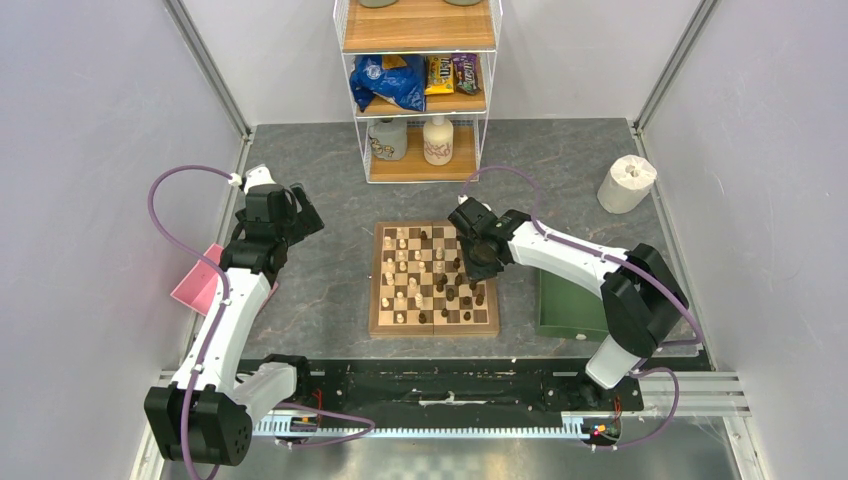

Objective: Set up the chess pieces on the board

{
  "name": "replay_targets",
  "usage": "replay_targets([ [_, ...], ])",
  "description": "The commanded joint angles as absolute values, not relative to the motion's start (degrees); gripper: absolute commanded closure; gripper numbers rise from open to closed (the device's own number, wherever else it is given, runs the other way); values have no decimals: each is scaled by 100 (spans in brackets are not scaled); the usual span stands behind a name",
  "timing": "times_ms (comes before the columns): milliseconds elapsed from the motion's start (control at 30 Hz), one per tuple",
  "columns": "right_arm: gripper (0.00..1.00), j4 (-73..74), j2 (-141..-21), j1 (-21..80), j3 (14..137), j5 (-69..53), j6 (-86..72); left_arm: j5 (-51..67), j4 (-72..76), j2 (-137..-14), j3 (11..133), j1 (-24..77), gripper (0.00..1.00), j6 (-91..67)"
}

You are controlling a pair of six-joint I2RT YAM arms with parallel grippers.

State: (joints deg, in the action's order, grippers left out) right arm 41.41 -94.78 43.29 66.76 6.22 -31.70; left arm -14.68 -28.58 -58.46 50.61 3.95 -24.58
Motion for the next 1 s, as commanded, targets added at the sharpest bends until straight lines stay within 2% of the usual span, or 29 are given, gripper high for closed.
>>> replay_targets([
  [0,82,4176,-9318,4342,6680,826,-3188,-1442,-2672,-5778,5060,387,3,-2408],
  [367,85,4387,-8878,4346,6515,870,-3179,-1429,-2665,-5760,5037,387,3,-2424],
  [967,83,4041,-9153,4355,6304,732,-3232,-1416,-2644,-5743,4992,390,3,-2427],
])
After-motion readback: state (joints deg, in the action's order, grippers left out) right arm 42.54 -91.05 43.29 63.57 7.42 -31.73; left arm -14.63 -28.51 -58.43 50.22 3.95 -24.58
